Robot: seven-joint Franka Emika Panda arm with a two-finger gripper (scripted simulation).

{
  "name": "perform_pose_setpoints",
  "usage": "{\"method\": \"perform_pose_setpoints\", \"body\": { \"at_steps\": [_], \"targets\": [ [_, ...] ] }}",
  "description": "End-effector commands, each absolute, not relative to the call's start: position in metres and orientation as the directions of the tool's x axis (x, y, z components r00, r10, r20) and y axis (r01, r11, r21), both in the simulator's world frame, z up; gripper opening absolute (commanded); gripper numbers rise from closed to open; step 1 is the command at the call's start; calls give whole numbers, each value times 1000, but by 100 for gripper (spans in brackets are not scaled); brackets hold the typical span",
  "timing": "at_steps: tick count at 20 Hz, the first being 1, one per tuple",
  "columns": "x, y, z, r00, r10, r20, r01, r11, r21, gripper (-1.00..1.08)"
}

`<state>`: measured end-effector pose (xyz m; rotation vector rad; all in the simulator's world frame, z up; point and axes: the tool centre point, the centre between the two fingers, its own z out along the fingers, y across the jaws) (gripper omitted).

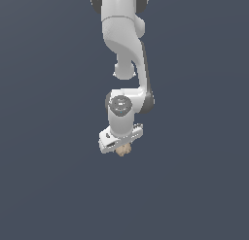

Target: Pick up the object and move it to a goal position.

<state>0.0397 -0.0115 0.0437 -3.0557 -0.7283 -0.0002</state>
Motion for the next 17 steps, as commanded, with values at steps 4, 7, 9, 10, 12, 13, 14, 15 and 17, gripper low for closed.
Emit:
{"method": "perform_pose_setpoints", "body": {
  "at_steps": [4, 7, 9, 10, 12, 13, 14, 15, 17],
  "targets": [
    [32, -54, 48, 893, 449, 0, 449, -893, 0, -100],
    [27, -82, 50, 893, 449, 0, 449, -893, 0, -100],
    [25, -97, 52, 893, 449, 0, 449, -893, 0, -100],
    [24, -103, 52, 893, 450, 0, 450, -893, 0, -100],
    [23, -113, 53, 893, 450, 0, 450, -893, 0, -100],
    [22, -117, 53, 893, 450, 0, 450, -893, 0, -100],
    [22, -119, 53, 893, 450, 0, 450, -893, 0, -100],
    [21, -122, 54, 893, 450, 0, 450, -893, 0, -100],
    [21, -123, 54, 893, 450, 0, 450, -893, 0, -100]
  ]
}}
